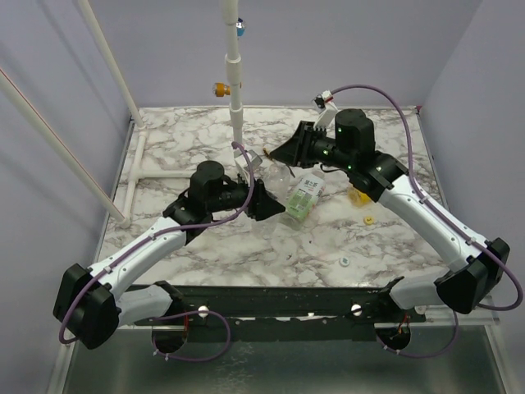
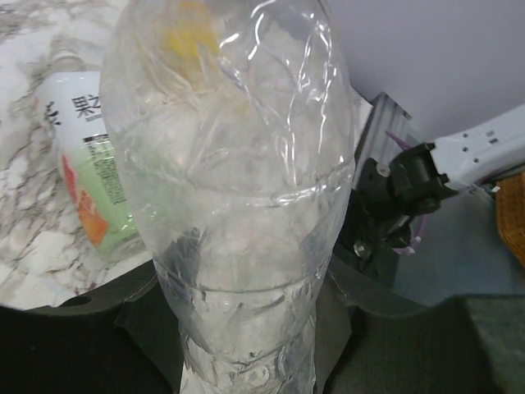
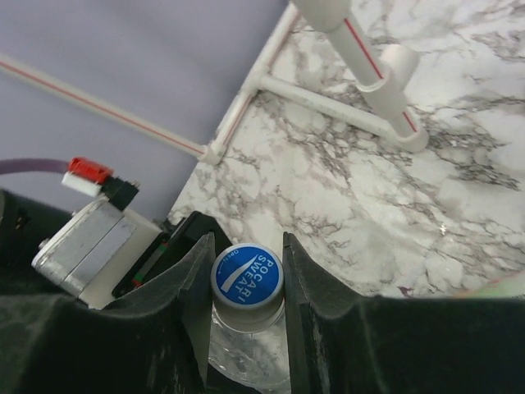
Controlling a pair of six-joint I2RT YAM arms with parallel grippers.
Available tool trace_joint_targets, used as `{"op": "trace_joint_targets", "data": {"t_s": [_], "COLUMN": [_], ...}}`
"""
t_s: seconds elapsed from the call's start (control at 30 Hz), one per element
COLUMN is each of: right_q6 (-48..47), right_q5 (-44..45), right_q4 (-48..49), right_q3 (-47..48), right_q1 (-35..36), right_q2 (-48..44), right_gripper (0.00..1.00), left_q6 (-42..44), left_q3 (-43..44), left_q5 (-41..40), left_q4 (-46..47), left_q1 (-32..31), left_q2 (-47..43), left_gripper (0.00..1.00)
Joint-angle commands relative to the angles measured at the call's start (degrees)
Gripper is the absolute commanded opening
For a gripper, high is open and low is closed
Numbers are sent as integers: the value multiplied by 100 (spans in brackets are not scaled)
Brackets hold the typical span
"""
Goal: Screw on the bottle caps
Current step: Screw the bottle cap onto the plastic bottle, then place the plastic bottle at the center of the board.
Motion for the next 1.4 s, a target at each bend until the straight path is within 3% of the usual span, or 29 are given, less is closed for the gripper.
{"op": "trace_joint_targets", "data": {"t_s": [0.0, 0.03, 0.13, 0.17, 0.27, 0.37, 0.5, 0.9, 1.03, 1.23, 1.37], "right_q6": [144, 171, 174, 156, 149, 113, 165, 311, 346, 443, 432], "right_q5": [1296, 1329, 1559, 1613, 1194, 1073, 1156, 1894, 2163, 2192, 2181], "right_q4": [-1161, -1185, -1180, -1279, -1509, -1591, -1510, -1525, -1662, -1562, -1571], "right_q3": [270, 237, 142, 184, 105, -263, -971, -2281, -2337, -2500, -2479], "right_q1": [106, 101, 70, -22, -728, -1246, -1341, -1472, -1491, -1503, -1506], "right_q2": [160, 159, 22, -10, -142, -385, -762, -1283, -1368, -1525, -1509], "right_gripper": [6, 17, 63, 74, 87, 92, 94, 95, 95, 95, 95], "left_q6": [334, 329, 254, 209, -239, -884, -1498, -1924, -1964, -2146, -2181], "left_q3": [133, 141, 148, 132, -125, -409, -751, -1362, -1322, -1325, -1314], "left_q5": [-2226, -2316, -2784, -3009, -4008, -4890, -5528, -4936, -4913, -4914, -4992], "left_q4": [-477, -538, -970, -1122, -1499, -1982, -2448, -1935, -1921, -1862, -1861], "left_q1": [-24, -26, -24, -24, -15, -6, 65, 1331, 1506, 1741, 1751], "left_q2": [-50, -66, -85, -115, -275, -359, -339, 608, 716, 861, 880], "left_gripper": [0, 0, 0, 0, 0, 2, 6, 16, 33, 71, 81]}}
